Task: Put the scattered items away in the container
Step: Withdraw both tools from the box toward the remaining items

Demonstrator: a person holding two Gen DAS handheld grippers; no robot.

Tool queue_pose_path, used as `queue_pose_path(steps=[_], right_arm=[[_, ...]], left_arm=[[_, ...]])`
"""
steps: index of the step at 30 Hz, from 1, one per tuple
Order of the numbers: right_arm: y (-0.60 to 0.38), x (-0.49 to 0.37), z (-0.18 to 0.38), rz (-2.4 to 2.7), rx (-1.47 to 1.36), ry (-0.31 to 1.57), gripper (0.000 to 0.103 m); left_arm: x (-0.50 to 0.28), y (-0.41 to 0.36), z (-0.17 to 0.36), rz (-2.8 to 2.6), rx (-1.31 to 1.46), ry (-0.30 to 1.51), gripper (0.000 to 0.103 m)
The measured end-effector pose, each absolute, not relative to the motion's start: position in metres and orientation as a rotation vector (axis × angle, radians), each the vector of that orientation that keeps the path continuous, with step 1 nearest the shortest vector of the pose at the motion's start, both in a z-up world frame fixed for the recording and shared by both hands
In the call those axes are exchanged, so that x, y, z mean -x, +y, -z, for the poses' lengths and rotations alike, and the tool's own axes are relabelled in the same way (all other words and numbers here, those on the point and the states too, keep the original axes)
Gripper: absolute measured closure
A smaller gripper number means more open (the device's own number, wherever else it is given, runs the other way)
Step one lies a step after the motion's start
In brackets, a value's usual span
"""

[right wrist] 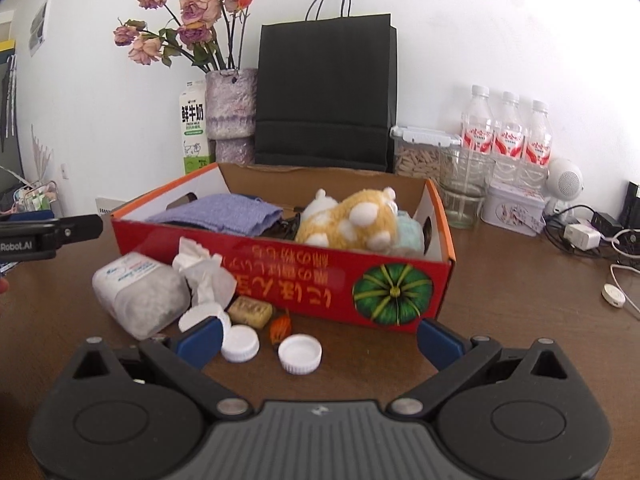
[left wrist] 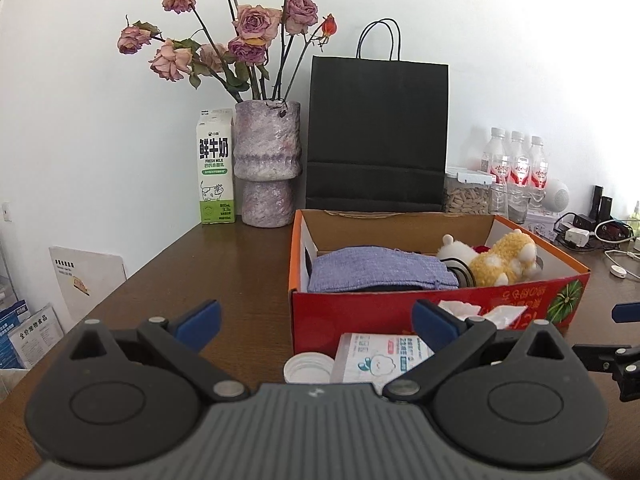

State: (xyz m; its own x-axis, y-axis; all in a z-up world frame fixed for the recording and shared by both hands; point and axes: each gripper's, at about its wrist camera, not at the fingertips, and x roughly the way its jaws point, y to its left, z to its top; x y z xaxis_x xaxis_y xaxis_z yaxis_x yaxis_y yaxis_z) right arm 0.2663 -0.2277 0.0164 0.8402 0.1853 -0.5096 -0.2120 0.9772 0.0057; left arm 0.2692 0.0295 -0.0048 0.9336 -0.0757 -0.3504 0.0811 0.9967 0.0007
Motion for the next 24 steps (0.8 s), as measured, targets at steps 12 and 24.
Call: queue_pose_path(steps=[12, 24], right_arm=[[-0.227, -0.231, -0.001, -0.192, 0.042, 0.624, 0.000], [-0.232, -0.213, 0.004, -0.187, 0.029, 0.665, 0.000]], left_arm=[[-0.230, 0.014, 0.018, 0.162, -0.062, 0.452, 0.000], [-0.219, 0.001, 0.026, 0.204, -0.056, 0.561, 0.000]])
